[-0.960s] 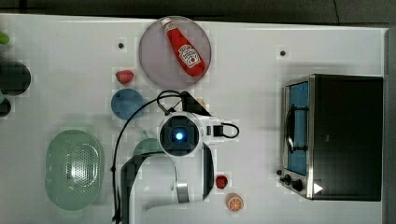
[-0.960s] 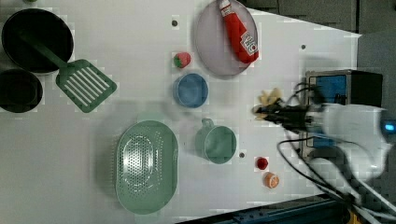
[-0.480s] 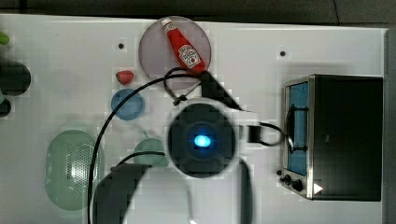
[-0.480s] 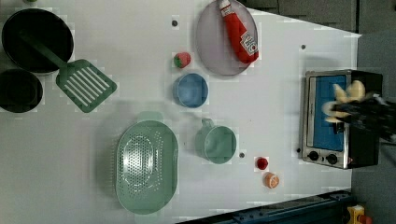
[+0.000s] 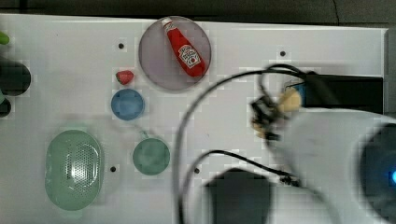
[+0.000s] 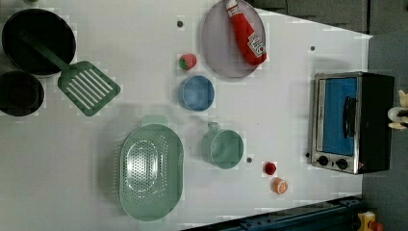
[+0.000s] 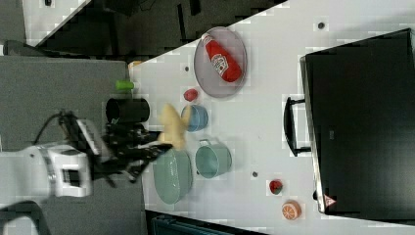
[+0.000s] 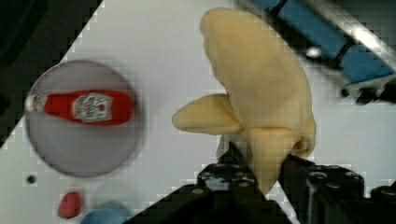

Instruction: Pick banana from table and place on oven.

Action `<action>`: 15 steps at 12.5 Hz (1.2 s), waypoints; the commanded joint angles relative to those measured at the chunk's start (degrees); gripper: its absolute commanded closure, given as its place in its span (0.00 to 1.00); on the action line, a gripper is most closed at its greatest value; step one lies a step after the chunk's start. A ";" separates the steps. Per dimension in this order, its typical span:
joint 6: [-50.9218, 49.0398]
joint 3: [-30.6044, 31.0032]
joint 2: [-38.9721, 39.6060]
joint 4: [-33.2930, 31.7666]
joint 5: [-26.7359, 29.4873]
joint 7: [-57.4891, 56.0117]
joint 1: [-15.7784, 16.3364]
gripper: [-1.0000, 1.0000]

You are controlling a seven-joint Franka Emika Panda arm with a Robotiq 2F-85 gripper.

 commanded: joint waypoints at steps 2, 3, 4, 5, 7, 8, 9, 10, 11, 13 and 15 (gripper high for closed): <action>1.57 -9.17 5.69 -0.66 0.52 -16.94 -0.99 0.75; 3.73 -11.86 7.27 -0.67 0.52 -21.94 -1.03 0.75; 6.64 -14.51 8.99 -0.66 0.52 -27.01 -1.07 0.75; 9.97 -16.88 10.95 -0.67 0.52 -31.86 -1.09 0.75; 16.68 -20.85 15.44 -0.64 0.52 -40.29 -1.12 0.75; 19.27 -22.35 17.66 -0.61 0.52 -44.08 -1.15 0.75; 21.38 -23.64 19.71 -0.54 0.53 -47.19 -1.18 0.75; 22.71 -24.67 21.54 -0.52 0.58 -49.27 -1.22 0.75; 23.41 -25.46 23.06 -0.51 0.80 -50.60 -1.25 0.75; 23.48 -25.91 24.79 -0.50 0.83 -51.74 -1.31 0.73; 23.60 -25.92 24.97 -0.51 0.83 -51.80 -1.34 0.52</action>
